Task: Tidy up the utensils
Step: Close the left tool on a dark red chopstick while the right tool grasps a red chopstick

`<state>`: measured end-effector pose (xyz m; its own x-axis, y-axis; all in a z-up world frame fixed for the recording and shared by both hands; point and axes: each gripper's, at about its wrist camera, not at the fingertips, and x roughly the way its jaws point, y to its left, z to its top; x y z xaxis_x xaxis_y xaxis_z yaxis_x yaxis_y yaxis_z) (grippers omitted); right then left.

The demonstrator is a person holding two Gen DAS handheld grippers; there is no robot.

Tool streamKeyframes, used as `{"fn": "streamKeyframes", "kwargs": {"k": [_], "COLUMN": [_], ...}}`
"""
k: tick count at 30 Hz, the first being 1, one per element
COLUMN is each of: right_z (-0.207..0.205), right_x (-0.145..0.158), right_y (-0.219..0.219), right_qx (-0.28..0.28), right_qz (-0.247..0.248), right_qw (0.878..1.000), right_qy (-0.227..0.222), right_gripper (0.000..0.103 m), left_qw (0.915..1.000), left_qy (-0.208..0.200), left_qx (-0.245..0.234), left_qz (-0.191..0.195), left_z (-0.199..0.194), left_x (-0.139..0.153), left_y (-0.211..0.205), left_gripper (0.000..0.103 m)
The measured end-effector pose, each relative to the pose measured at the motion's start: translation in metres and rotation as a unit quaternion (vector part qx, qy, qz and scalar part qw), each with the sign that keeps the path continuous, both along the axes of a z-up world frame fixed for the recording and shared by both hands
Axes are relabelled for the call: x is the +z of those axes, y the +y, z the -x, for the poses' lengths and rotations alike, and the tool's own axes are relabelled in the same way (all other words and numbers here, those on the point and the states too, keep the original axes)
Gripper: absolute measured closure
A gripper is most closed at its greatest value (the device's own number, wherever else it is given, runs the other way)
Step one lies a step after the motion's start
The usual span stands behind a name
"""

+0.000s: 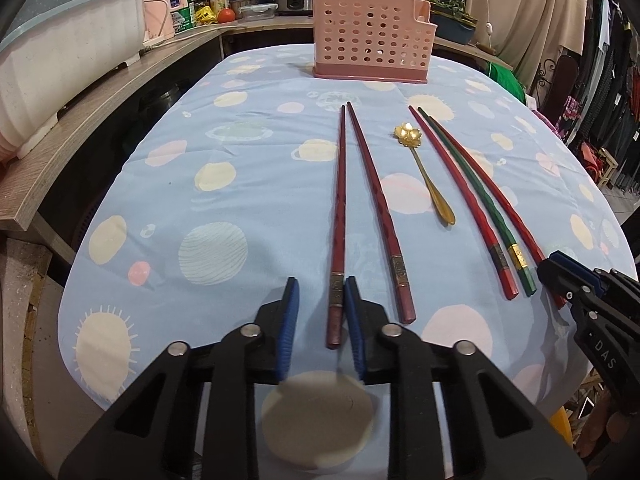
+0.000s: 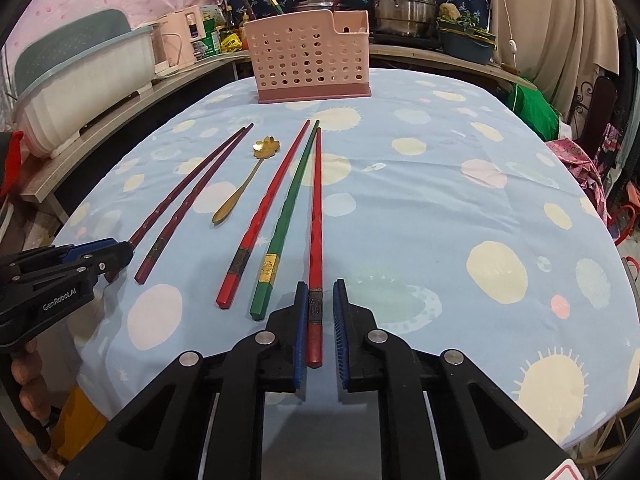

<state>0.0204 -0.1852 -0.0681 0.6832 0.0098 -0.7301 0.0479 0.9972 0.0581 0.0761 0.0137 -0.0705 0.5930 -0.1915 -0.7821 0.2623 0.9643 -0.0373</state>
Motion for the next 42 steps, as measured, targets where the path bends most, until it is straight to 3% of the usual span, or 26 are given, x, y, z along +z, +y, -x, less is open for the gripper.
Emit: {"fn": "streamKeyframes", "kwargs": {"k": [3,15,29,33,37,42], "right_z": [0.0,0.005,-0.002,0.001,0.003,0.004], "right_x": [0.0,0.014,0.069,0.074,0.069,0.064], "right_y": [-0.001,-0.011,-0.038,-0.04,-0.04,-0.037], "right_qx": [0.001,-0.009,-0.033,-0.037,-0.038,-0.036], "right_qz": [-0.009,-0.033,-0.068,-0.067,-0.071,-0.072], "right_qw": [1.0,0.999,0.994,0.994,0.994,0.994], "right_qy": [0.003,-0.01,-0.073,-0.083,-0.074,-0.067], "right_gripper": [0.096,0.096,0.096,0.096,0.096,0.096], "left_qw": [1.0,0.9995,0.9975,0.9977,0.9986,0.9982], "left_qy": [0.002,0.02,-0.03,-0.018,0.012,0.038], "left_qx": [-0.001,0.002,0.006,0.0,-0.004,-0.004], "left_qz": [0.003,0.026,0.064,0.065,0.052,0.045], "left_z": [0.001,0.001,-0.002,-0.001,0.001,0.001], "left_x": [0.0,0.007,0.064,0.056,0.028,0.002], "left_y": [0.001,0.007,0.013,0.014,0.011,0.011], "left_gripper": [0.094,0.095,0.098,0.097,0.085,0.083]}}
